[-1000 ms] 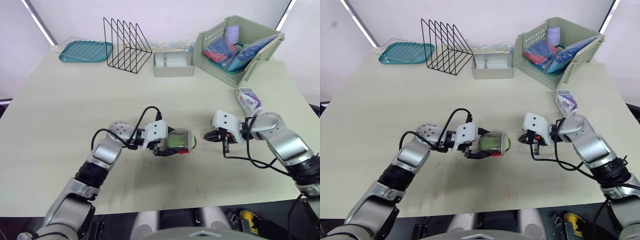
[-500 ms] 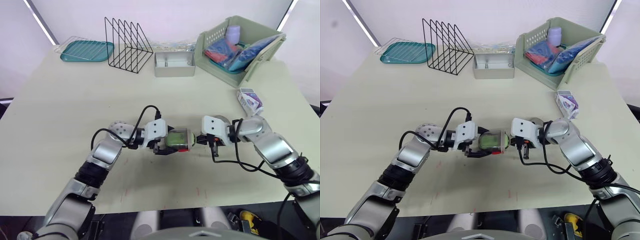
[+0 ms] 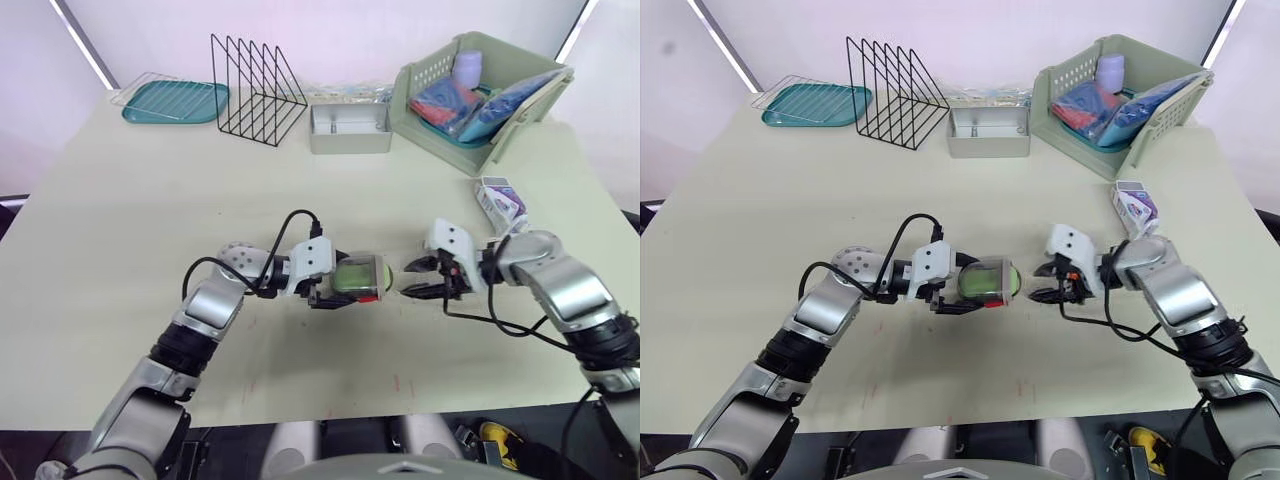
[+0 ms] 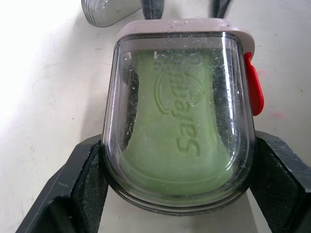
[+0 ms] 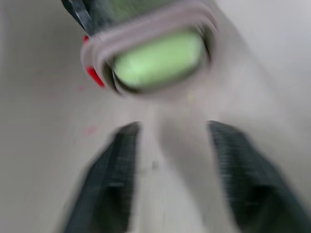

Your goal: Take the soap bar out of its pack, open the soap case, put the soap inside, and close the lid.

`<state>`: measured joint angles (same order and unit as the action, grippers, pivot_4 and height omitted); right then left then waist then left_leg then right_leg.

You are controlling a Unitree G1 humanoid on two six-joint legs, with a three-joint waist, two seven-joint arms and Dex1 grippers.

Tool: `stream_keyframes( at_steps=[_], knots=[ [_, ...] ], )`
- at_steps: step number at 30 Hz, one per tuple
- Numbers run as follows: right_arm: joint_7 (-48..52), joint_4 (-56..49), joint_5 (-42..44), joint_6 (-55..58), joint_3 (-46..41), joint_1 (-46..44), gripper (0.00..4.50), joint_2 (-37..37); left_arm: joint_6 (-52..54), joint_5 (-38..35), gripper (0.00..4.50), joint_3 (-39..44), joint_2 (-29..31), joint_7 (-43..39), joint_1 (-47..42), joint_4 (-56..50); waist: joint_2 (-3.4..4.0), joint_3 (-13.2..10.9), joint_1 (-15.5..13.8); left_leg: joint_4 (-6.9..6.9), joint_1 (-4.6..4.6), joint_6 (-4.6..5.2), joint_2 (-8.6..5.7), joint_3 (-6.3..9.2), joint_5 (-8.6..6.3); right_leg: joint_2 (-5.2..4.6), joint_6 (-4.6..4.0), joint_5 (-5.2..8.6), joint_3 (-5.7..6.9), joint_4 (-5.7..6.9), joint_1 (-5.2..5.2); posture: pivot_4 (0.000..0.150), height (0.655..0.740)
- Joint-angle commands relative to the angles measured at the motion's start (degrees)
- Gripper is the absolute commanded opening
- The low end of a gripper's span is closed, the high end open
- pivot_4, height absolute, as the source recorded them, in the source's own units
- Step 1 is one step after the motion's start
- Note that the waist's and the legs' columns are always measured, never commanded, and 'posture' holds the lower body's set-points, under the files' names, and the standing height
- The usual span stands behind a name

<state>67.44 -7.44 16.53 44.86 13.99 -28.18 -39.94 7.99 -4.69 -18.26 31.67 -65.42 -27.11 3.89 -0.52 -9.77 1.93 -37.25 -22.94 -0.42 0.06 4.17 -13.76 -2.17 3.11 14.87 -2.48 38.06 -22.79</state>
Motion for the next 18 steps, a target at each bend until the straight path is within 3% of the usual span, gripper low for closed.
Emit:
stream_keyframes(
  at_steps=[1, 10, 18],
  knots=[
    [1.9, -1.4, 7.8, 9.2, -4.4, 2.7, 4.47, -1.4, -1.0, -1.4, 3.49, 2.1, -0.3, 1.0, 0.0, -3.1, 0.00, 0.0, 0.0, 0.00, 0.00, 0.00, 0.00, 0.01, 0.00, 0.00, 0.00, 0.00, 0.00, 0.00, 0.00, 0.150, 0.7400],
    [-8.3, -0.9, 23.5, 36.8, -15.9, 2.8, 4.47, 7.8, -2.7, -1.5, 3.49, 2.5, -1.3, 3.3, 1.4, -4.3, 0.00, 0.0, 0.2, 0.00, 0.01, 0.00, 0.02, 0.00, 0.00, 0.02, 0.00, 0.00, -0.01, 0.02, 0.01, 0.150, 0.7400],
    [-17.0, 3.3, 29.0, 47.6, -24.3, 0.5, 4.47, 15.7, -4.1, -1.1, 3.49, 2.8, -1.5, 4.3, 2.0, -4.6, 0.00, 0.0, -0.1, 0.00, 0.00, 0.00, -0.02, 0.02, 0.00, -0.01, 0.00, 0.00, 0.01, 0.01, 0.01, 0.150, 0.7400]
  ],
)
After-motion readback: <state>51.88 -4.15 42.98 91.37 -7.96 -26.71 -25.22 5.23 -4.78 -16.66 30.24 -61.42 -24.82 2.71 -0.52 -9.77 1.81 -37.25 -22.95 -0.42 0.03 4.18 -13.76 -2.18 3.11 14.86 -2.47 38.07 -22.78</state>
